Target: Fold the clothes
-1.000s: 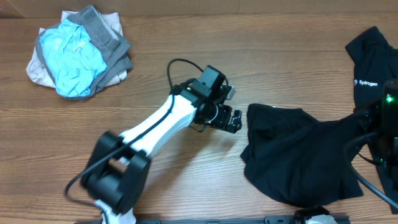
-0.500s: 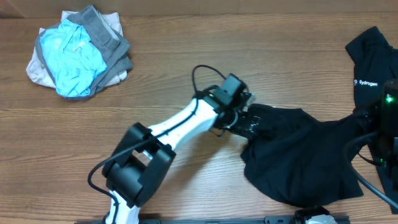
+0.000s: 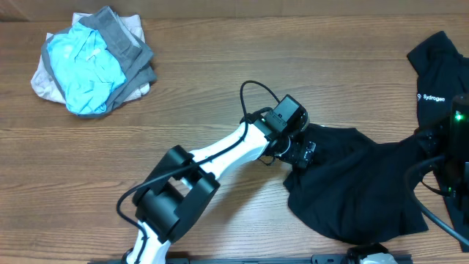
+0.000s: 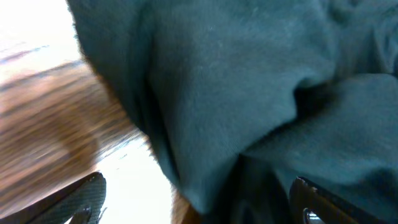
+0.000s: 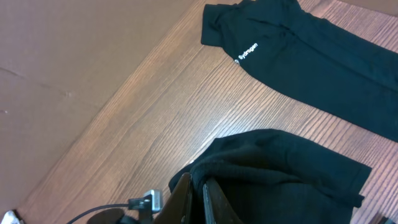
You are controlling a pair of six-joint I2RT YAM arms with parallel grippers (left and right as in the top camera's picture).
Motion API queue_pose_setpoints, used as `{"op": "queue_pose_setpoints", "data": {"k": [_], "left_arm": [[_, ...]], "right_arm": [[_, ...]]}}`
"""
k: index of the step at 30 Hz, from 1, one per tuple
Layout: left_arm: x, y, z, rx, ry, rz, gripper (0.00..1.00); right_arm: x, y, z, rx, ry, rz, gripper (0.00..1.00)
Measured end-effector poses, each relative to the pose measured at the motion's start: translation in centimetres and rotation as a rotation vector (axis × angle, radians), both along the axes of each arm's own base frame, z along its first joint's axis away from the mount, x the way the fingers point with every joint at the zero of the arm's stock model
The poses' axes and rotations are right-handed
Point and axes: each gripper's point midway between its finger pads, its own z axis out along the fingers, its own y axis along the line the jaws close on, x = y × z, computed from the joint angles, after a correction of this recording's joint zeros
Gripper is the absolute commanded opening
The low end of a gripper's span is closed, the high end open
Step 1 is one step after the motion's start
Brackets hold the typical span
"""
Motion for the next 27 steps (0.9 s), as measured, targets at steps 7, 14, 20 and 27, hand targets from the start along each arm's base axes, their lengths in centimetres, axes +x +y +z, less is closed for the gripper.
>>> {"op": "queue_pose_setpoints", "data": {"k": [7,14,20,27], "left_arm": [[0.0,-0.7,-0.5,-0.026,0.021,0.001,0.65],[0.0,-0.8,-0.5,-0.031,0.028,0.01,0.14],[0.3,-0.4,-0.6,-0.016,0.027,0.029,0.04],[3.4,4.8,-0.7,0.076,0.106,0.188,0.04]], "right_arm": [[0.0,0.0,0.0,-0.005,0.004,0.006,0.05],[0.0,0.1,-0.1,-0.003,0.007,0.013,0.05],[0.0,0.3,-0.1,0.002,0.009,0.022,0.04],[0.0,0.3,-0.2,0.004,0.011,0.026,0.04]]}}
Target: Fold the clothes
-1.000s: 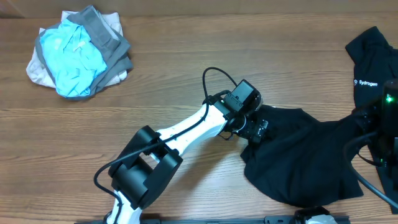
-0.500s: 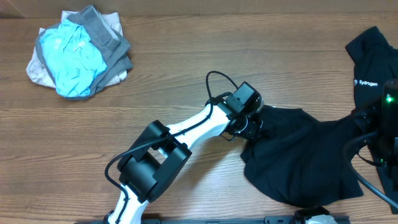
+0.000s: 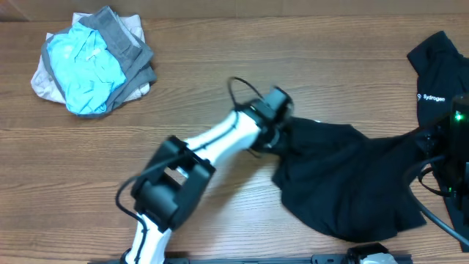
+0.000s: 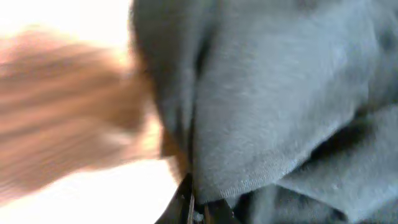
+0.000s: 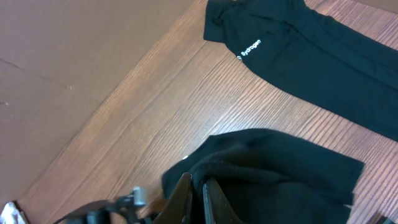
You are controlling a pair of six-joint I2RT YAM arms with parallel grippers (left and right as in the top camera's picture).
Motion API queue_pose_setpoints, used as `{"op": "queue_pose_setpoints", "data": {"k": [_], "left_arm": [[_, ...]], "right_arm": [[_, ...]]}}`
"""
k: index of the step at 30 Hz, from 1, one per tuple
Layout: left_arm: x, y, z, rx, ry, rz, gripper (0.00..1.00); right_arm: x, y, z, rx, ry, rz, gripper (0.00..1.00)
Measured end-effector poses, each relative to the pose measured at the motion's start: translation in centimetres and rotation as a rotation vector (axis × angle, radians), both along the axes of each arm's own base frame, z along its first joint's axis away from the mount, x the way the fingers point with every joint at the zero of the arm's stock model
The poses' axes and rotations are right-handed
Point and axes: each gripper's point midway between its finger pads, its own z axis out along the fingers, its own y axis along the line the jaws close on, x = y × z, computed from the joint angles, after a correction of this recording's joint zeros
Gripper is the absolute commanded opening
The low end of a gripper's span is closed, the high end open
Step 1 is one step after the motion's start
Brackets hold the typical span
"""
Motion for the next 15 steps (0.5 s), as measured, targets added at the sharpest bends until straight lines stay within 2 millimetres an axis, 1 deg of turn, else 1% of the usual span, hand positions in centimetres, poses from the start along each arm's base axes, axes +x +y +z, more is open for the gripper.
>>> {"op": "queue_pose_setpoints", "data": {"k": [1,2,5,7,9,11,13,15], "left_arm": [[0.8,1.2,0.1,0.011,0.009,0.033,0.04],[1.9,2.8,0.4,0.024,0.018,0.075,0.04],[5.0,8.5,1.6,0.055,0.027,0.217,0.04],[6.5,12.4,3.0,0.072,0.026,0.31,0.04],[7.6,16.3,4.7,0.084,0.017,0.401,0.04],[7.9,19.9,6.6,0.098,0.009,0.484,0.04],[7.8,23.3,8.9,0.111,-0.01,0.563,0.04],[7.3,25.9,10.6,0.129,-0.022,0.622,0.04]], "right_arm": [[0.0,0.0,-0.1,0.0,0.003,0.002,0.04],[0.0,0.0,-0.2,0.0,0.006,0.002,0.04],[0.1,0.1,-0.6,0.0,0.02,0.005,0.04],[0.2,0.2,-0.9,0.004,0.029,0.009,0.04],[0.4,0.5,-1.1,0.013,0.033,0.017,0.04],[1.1,1.0,-1.3,0.031,0.03,0.033,0.04],[2.2,1.5,-1.8,0.046,0.029,0.049,0.04],[3.4,2.1,-2.6,0.057,0.044,0.064,0.04]]}}
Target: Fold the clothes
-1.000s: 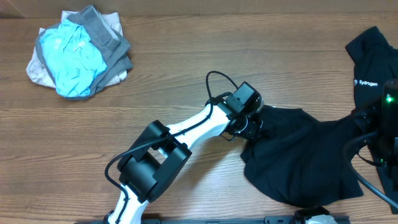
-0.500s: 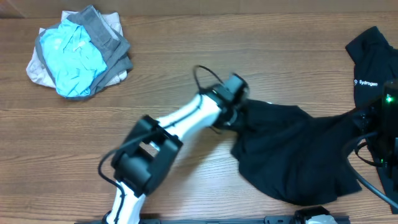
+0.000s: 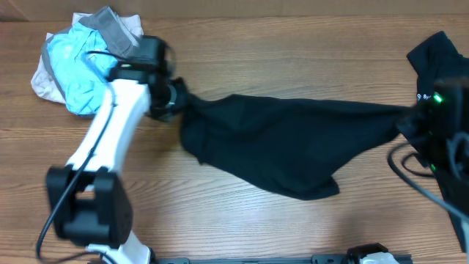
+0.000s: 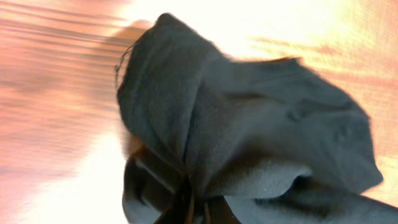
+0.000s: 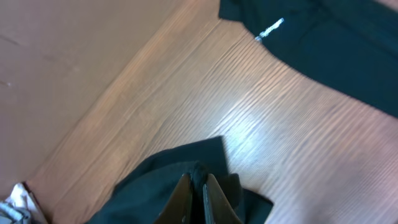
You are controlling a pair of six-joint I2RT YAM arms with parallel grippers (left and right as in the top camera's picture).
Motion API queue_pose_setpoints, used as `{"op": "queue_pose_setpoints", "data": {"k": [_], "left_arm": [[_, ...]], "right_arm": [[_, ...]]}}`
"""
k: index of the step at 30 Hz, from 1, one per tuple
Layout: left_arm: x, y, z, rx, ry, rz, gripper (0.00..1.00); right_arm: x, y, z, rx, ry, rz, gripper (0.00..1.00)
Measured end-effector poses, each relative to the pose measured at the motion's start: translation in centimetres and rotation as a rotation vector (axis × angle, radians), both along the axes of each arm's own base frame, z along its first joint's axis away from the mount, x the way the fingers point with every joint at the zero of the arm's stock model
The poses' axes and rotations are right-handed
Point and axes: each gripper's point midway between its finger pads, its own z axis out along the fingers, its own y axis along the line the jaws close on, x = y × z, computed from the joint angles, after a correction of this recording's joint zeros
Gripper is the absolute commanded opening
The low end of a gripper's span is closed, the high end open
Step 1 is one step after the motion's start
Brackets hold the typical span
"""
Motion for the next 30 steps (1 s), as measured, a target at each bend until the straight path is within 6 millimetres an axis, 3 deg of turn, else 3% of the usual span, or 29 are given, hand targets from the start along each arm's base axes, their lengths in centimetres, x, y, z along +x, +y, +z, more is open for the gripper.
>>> {"op": "queue_pose_setpoints", "data": {"k": [5,7,8,9,10,11,15,18,24,30], "left_arm": [[-2.3,5.2,2.6,0.064,0.021,0.143,0.04],[-2.9,6.9,3.1,0.084,0.027,0.195,0.08],[-3.1,7.5,3.2,0.092,0.028,0.209,0.15],[-3.2,8.1,3.2,0.101,0.033,0.225,0.3],[-3.3,8.6,3.1,0.109,0.039,0.24,0.67],[-3.4,9.0,3.1,0.115,0.042,0.25,1.0],[-3.5,9.7,3.1,0.136,0.041,0.251,1.0],[-3.6,9.7,3.1,0.141,0.045,0.248,1.0],[-5.4,9.7,5.1,0.15,0.027,0.242,1.0],[-9.7,9.4,7.7,0.171,0.049,0.207,1.0]], "right_arm": [[4.1,1.9,-3.6,0.026,0.089,0.068,0.12],[5.8,2.8,-5.4,0.036,0.136,0.101,0.24],[6.6,3.1,-6.2,0.038,0.158,0.113,0.33],[7.4,3.4,-7.0,0.036,0.179,0.124,0.78],[8.2,3.6,-7.9,0.028,0.202,0.141,1.0],[8.7,3.8,-8.5,0.022,0.22,0.15,1.0],[10.0,4.2,-10.8,0.001,0.289,0.189,1.0],[9.7,4.0,-10.9,-0.006,0.304,0.197,1.0],[6.3,3.9,-9.8,0.013,0.339,0.223,1.0],[2.9,5.5,-8.7,0.079,0.361,0.354,1.0]]}}
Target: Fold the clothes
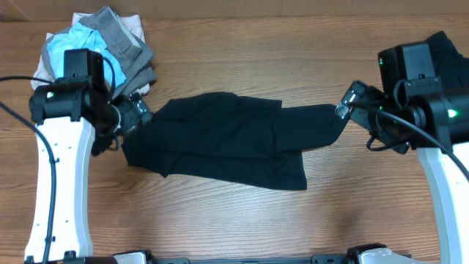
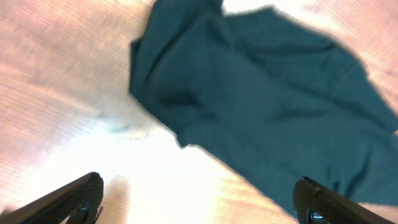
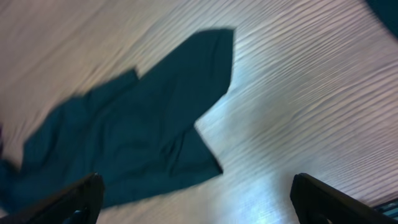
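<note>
A black garment (image 1: 227,139) lies spread out lengthwise across the middle of the wooden table, with one narrow end reaching right. My left gripper (image 1: 135,116) is at its left end and open; in the left wrist view the garment (image 2: 261,106) lies ahead of the left gripper (image 2: 199,199), with nothing between the fingers. My right gripper (image 1: 350,103) is at the garment's right tip, also open. The right wrist view shows the cloth (image 3: 137,137) beyond the right gripper (image 3: 199,196), whose fingers are wide apart.
A pile of light blue, grey and white clothes (image 1: 95,55) sits at the far left corner, just behind my left arm. A second black garment (image 1: 443,40) lies at the far right, mostly covered by my right arm.
Both grippers were shut on the black garment, stretched between them. Now both are open and the garment lies flat on the table, shifted a little left; the wrist cameras see it from farther off.
The garment lay crumpled at the right, my right gripper shut on it and my left gripper open at its left edge. Then the left was shut on that edge. Then the garment hung stretched toward the clothes pile. Now it lies spread out, let go.
</note>
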You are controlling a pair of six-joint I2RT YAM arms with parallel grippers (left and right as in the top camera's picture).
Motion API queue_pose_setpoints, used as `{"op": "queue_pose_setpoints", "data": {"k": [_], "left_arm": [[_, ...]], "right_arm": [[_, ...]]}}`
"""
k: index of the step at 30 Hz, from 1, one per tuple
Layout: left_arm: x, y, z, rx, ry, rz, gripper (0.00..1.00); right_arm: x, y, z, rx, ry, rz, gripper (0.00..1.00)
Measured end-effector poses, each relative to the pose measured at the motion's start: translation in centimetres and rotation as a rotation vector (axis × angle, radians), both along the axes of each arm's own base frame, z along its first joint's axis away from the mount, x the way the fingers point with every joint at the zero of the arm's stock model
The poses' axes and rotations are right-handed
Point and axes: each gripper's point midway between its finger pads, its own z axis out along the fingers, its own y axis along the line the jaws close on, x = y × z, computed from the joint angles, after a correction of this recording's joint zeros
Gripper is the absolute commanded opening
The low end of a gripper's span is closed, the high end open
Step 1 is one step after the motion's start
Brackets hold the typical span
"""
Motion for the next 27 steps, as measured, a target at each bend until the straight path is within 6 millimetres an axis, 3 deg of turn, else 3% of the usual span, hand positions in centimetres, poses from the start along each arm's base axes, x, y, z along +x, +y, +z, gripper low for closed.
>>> {"op": "queue_pose_setpoints", "data": {"k": [4,9,14,19,27], "left_arm": [[-2.6,-0.1,-0.4,-0.002,0.101,-0.004,1.0],[-4.6,-0.2,-1.1,-0.005,0.189,-0.008,1.0],[-5.6,-0.3,-5.1,-0.006,0.255,-0.025,1.0],[-7.1,-0.3,-9.3,-0.008,0.317,-0.044,1.0],[-6.9,-0.3,-10.8,-0.005,0.304,-0.053,1.0]], "right_arm": [[-0.7,1.5,-1.2,0.056,0.051,0.092,1.0],[-1.9,2.7,-5.7,0.106,0.185,0.142,1.0],[-2.2,4.3,-11.0,0.191,0.257,0.175,0.96],[-4.1,5.0,-16.0,0.243,0.351,0.177,0.92],[-6.2,5.1,-22.1,0.278,0.406,0.122,0.84]]}}
